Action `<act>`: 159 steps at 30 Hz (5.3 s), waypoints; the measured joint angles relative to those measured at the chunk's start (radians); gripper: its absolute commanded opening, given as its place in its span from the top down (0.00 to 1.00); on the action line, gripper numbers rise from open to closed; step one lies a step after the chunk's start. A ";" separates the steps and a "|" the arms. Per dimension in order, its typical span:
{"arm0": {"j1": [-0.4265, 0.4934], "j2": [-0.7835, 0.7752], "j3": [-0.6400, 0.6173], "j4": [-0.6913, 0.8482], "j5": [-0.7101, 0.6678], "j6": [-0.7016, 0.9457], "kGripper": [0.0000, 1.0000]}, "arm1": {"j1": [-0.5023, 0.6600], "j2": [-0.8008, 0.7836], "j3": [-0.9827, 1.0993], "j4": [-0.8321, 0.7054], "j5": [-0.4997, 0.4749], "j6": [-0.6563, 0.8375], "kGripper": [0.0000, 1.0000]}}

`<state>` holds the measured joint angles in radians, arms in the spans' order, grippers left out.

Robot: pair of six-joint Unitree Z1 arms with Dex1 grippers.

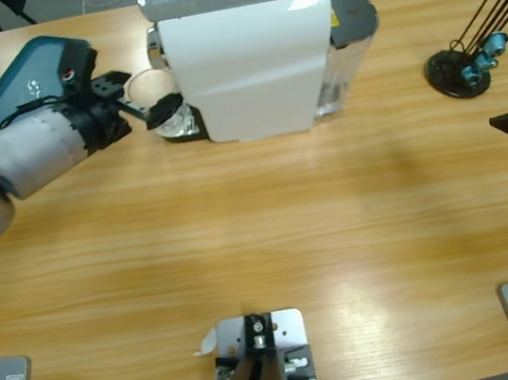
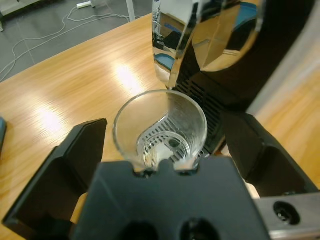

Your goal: Pour coffee

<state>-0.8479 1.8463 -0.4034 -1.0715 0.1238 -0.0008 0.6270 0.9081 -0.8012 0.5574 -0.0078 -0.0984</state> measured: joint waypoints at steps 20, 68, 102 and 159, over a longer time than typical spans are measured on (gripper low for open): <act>-0.097 -0.872 -0.189 1.208 0.048 -0.048 0.05 | 0.000 0.205 -0.281 0.239 0.009 -0.016 1.00; -0.098 -0.820 -0.196 1.291 0.065 -0.077 0.05 | -0.043 0.961 -1.169 0.516 0.120 -0.028 1.00; -0.098 -0.796 -0.196 1.291 0.061 -0.077 0.05 | -0.043 1.017 -1.216 0.539 0.082 -0.028 1.00; -0.098 -0.788 -0.196 1.291 0.052 -0.077 0.01 | -0.043 0.792 -1.111 0.555 0.091 -0.014 0.11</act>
<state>-0.9457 1.0579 -0.5995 0.2195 0.1754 -0.0777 0.5844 1.6998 -1.9117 1.1121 0.0834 -0.1127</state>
